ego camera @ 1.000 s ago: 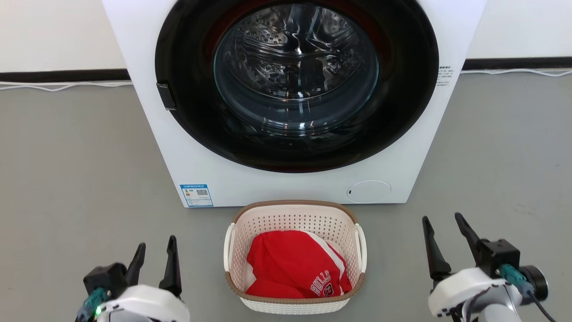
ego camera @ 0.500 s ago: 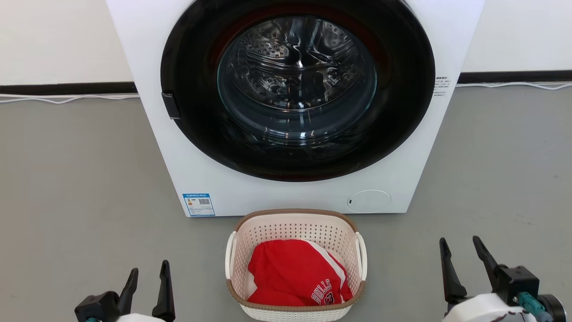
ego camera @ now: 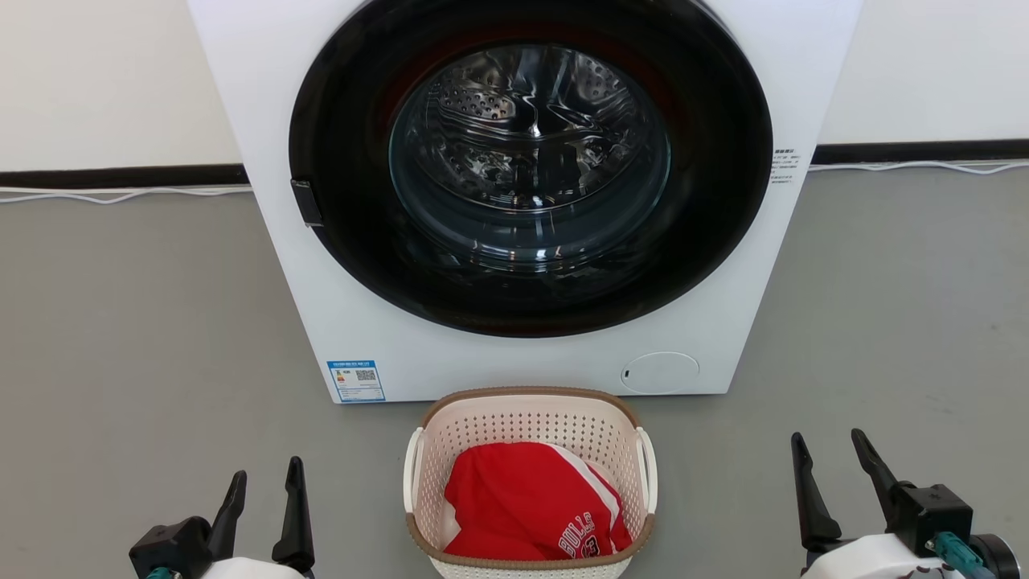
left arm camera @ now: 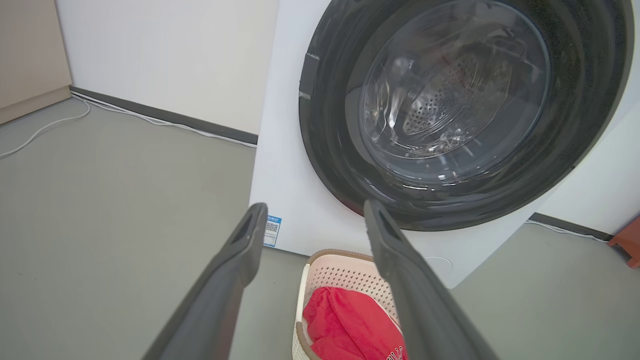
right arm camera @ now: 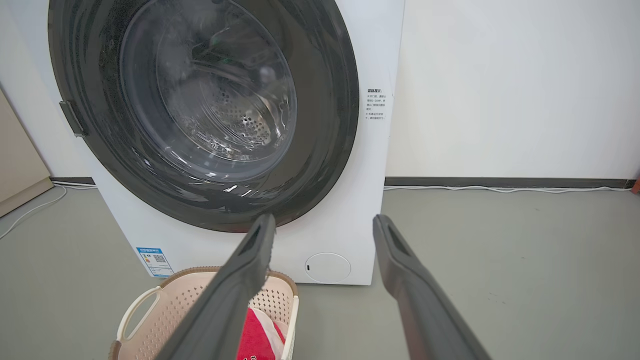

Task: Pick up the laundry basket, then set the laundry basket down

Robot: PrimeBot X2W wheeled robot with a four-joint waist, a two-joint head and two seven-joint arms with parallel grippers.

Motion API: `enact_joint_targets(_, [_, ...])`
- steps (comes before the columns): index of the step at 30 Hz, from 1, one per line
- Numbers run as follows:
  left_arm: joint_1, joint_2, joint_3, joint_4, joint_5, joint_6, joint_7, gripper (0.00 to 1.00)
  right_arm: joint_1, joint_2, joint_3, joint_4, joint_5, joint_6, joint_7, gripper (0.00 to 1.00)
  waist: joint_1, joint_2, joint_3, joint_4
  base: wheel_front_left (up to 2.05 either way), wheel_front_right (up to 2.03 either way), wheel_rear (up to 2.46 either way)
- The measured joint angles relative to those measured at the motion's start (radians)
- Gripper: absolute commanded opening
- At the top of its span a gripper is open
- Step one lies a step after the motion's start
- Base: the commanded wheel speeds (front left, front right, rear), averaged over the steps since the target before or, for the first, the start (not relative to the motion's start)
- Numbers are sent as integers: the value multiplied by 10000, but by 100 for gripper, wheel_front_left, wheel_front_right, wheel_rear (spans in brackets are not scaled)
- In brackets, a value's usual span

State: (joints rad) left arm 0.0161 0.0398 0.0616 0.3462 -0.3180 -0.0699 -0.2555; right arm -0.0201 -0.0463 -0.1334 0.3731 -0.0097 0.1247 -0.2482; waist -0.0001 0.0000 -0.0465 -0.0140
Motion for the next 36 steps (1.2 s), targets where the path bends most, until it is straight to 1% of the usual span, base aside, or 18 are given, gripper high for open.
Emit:
enact_joint_targets(3, [2,0,-31,23,-75,67,0,100,-4,0,0,84,-94,0,0,100,0,0,-80,0,0,0,0])
enact_joint_targets(13, [8,0,-102,397,-84,82,0,100,-23,2,-15,589,-268,0,2,100,0,0,-287,-3,0,0,0])
enact_joint_targets(23, [8,-2,-63,508,-84,82,0,100,-51,2,31,673,-322,0,2,100,0,0,-348,-48,0,0,0])
enact_joint_targets(24, [9,-12,-58,568,-84,81,2,0,-18,2,35,708,-322,-6,10,0,0,0,-351,-48,0,0,0])
enact_joint_targets(29, [385,-111,-59,1095,-119,79,94,0,280,67,29,1264,-253,-12,96,0,0,0,-348,-45,0,0,0])
enact_joint_targets(36, [391,-107,-38,1053,-826,69,295,0,342,77,10,1221,639,-12,324,0,5,0,-315,-36,0,0,0])
